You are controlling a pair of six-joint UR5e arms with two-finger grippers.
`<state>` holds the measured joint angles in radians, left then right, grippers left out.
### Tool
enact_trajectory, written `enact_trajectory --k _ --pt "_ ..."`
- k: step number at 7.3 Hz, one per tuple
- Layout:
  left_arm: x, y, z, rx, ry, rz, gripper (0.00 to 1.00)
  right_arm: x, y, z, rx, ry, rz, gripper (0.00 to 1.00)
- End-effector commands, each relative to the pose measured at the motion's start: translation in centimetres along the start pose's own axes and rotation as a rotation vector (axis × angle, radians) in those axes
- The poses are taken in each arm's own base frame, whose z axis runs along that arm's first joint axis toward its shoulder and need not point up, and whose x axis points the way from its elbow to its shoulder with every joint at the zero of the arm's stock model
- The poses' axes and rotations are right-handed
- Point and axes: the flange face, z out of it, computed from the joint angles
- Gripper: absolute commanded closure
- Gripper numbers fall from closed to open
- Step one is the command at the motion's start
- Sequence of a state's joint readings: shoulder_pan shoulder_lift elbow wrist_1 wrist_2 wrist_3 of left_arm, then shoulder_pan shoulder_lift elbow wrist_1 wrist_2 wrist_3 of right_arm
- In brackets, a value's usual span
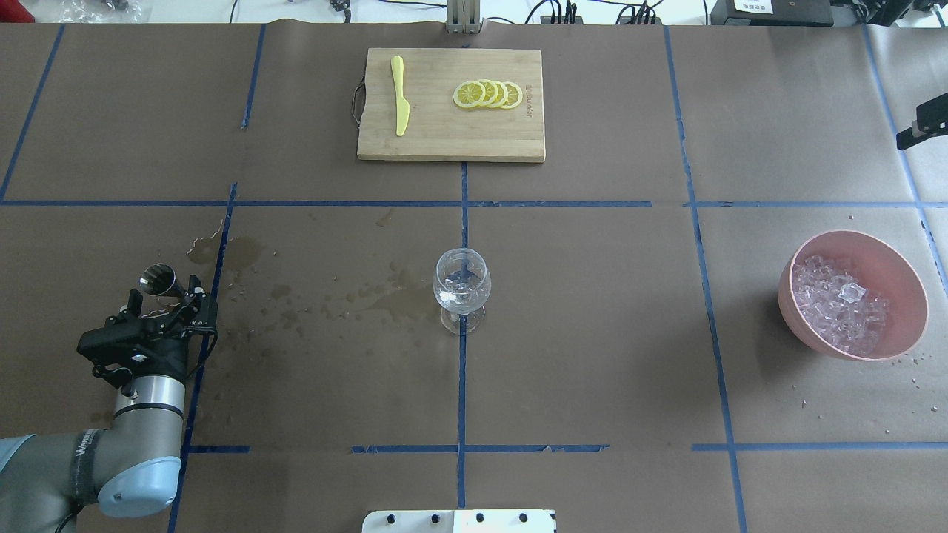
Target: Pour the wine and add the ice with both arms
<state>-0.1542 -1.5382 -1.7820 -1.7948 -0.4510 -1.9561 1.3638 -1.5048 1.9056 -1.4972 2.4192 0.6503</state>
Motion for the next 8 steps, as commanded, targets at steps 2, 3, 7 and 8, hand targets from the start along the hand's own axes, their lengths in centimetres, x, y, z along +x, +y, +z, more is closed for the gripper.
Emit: enact_trajectory --k 2,3,7,8 --pt "0.9 0.4 0.2 0.001 0.001 -0.008 0.23 0.0 0.0 0.0 0.000 0.000 0.000 0.00" --pt "0.6 1.4 0.7 0.005 -0.008 0.012 0.33 0.0 0.0 0.0 0.000 0.000 0.000 0.00" --pt "0.9 1.2 0.7 0.006 -0.007 0.004 1.00 0.0 0.0 0.0 0.001 0.000 -0.001 0.00" --pt "1.6 0.3 0.4 0.004 0.001 -0.019 1.00 0.1 0.0 0.0 0.000 0.000 0.000 0.00"
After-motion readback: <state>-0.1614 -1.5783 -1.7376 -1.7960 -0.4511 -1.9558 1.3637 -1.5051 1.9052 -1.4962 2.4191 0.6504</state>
